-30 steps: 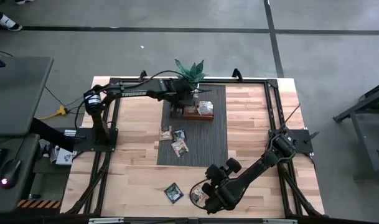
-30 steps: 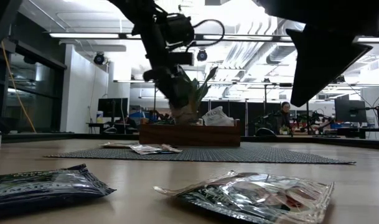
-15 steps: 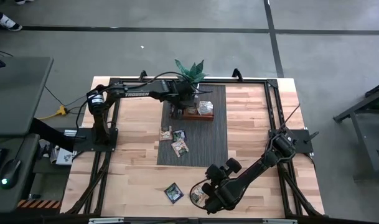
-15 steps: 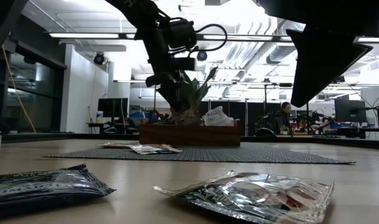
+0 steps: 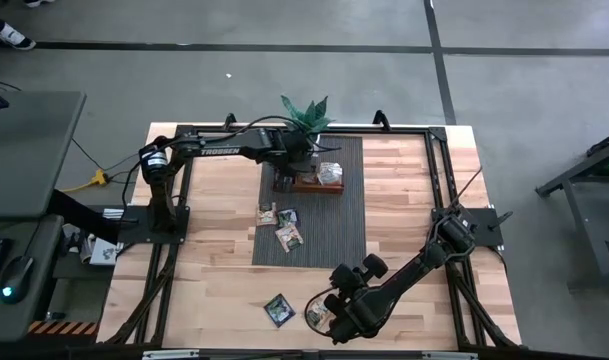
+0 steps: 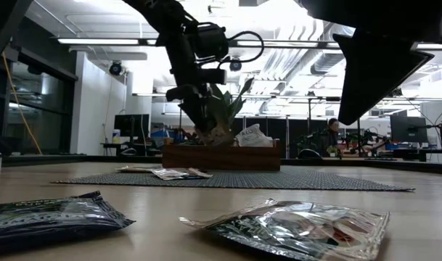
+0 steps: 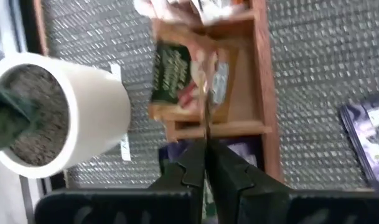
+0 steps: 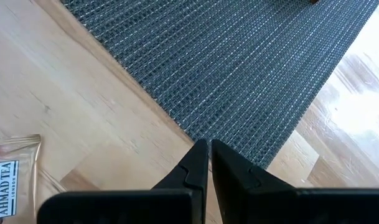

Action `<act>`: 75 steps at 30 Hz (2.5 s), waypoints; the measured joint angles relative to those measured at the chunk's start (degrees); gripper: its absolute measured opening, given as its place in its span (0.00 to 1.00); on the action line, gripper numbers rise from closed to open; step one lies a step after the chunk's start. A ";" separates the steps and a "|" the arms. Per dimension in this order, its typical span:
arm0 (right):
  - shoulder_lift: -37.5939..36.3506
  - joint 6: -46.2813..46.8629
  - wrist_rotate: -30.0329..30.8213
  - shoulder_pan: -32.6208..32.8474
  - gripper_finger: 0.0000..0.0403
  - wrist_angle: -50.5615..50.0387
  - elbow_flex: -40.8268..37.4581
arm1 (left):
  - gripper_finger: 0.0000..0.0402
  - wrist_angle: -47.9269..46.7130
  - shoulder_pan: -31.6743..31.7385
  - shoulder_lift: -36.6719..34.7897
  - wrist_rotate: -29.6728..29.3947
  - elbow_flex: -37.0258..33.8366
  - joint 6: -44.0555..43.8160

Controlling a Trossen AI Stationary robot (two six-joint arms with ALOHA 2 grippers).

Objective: Pick & Place Tea
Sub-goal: Put the brown tea bag into the middle section of the wooden organizer

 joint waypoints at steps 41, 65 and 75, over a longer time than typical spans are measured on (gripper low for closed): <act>0.00 -2.27 2.50 0.00 0.04 0.40 -0.01 | 0.00 -1.98 -3.69 -16.10 12.15 -6.65 -11.98; -5.35 -42.24 -12.46 -2.15 0.04 21.13 -0.01 | 0.00 39.07 -44.68 -32.08 -8.47 -45.63 -44.63; -5.14 -53.20 -23.54 -5.52 0.01 31.09 -0.01 | 0.00 52.92 -58.36 -32.00 -26.42 -52.10 -49.70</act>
